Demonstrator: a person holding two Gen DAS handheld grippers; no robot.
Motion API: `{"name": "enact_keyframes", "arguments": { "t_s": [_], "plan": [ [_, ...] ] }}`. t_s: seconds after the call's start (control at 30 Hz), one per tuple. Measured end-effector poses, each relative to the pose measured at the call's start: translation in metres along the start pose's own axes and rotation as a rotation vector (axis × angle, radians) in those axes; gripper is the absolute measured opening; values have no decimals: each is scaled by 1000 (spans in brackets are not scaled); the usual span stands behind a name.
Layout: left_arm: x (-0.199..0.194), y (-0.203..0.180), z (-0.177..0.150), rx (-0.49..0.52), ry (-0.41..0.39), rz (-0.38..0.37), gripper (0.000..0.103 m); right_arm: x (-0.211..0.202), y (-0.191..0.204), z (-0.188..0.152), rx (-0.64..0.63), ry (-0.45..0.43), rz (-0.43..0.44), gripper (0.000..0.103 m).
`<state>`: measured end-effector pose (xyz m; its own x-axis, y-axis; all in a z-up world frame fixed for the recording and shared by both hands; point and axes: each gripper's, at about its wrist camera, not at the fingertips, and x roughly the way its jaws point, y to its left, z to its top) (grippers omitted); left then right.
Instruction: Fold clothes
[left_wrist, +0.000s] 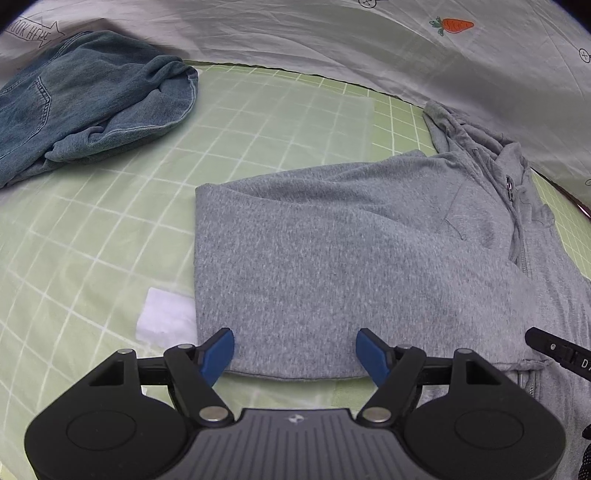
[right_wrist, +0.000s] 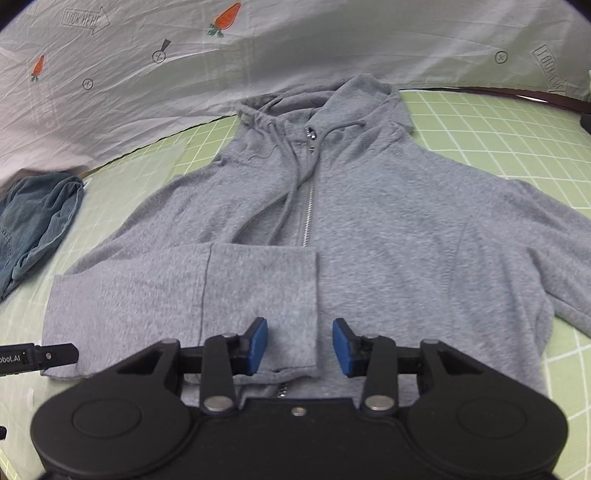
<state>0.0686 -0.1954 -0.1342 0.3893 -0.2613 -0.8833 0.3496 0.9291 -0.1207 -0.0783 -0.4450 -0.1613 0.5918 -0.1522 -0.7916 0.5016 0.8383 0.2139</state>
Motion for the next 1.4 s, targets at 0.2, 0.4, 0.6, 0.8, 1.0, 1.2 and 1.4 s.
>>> {"name": "enact_keyframes", "arguments": {
  "t_s": [0.2, 0.4, 0.6, 0.8, 1.0, 1.2, 1.4],
  "plan": [
    [-4, -4, -2, -10, -10, 12, 75, -11, -3, 7, -44, -43, 31, 7],
    [-22, -14, -5, -20, -64, 35, 75, -44, -11, 26, -96, -184, 28, 6],
    [-26, -38, -1, 12, -108, 59, 75, -75, -48, 44, -79, -325, -32, 6],
    [-14, -58, 3, 76, -101, 72, 75, -87, -119, 56, 35, -418, -182, 6],
    [4, -69, 12, 112, -64, 85, 76, -90, -192, 59, 206, -427, -322, 6],
    [17, -79, 9, 161, -27, 77, 76, -99, -229, 51, 263, -427, -410, 6],
    [25, -81, 11, 193, -20, 98, 77, -106, -251, 43, 318, -431, -475, 5]
  ]
}}
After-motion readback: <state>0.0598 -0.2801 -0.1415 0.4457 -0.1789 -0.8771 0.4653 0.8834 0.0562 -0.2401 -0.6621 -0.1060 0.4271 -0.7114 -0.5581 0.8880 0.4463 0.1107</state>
